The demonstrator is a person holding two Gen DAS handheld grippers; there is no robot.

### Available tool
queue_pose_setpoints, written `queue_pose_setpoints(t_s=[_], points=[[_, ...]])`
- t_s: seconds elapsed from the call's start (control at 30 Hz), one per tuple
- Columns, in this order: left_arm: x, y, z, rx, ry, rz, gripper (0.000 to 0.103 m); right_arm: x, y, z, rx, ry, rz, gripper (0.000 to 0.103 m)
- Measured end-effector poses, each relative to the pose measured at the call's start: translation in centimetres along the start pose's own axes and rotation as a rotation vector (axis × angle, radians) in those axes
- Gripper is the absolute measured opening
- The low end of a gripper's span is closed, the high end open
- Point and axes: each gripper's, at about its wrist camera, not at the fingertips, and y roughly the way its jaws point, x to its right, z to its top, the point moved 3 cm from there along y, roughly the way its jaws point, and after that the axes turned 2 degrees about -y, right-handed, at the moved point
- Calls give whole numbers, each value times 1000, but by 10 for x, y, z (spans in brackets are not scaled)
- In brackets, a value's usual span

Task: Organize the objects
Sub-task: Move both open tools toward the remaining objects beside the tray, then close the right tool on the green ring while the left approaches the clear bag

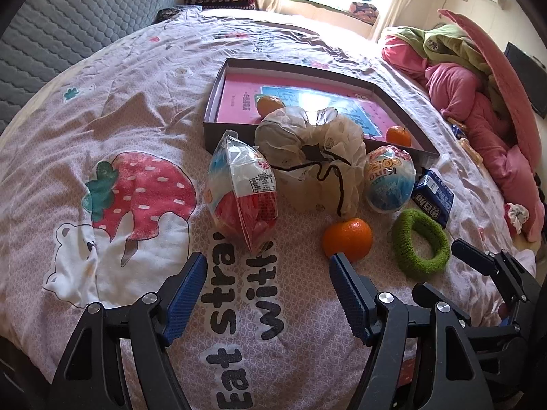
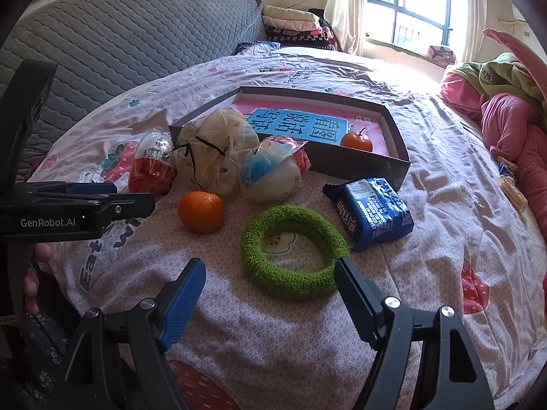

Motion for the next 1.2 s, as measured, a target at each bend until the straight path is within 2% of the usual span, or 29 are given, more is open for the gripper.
queue_pose_setpoints(t_s=[0.23, 0.73, 0.83, 0.93, 1.0, 1.13, 1.2], points=[[-4, 6, 4, 12, 1, 38, 75, 3, 5, 1, -5, 28, -18, 77], [-17, 21, 26, 42, -57, 52, 75, -2, 16, 3, 15, -24, -76, 75], [-17, 25, 29, 41, -59, 58, 75, -5, 19, 4, 21, -56, -97, 72], [-18, 29, 31, 39, -63, 64, 75, -9, 23, 4, 26, -97, -128, 63], [-19, 32, 32, 36, -64, 68, 75, -12, 26, 4, 18, -132, -153, 54], [-19, 36, 35, 40, -56, 82, 75, -18, 33, 1, 6, -172, -156, 42], [-18, 36, 35, 46, -53, 83, 75, -20, 34, 0, 7, -180, -141, 31]])
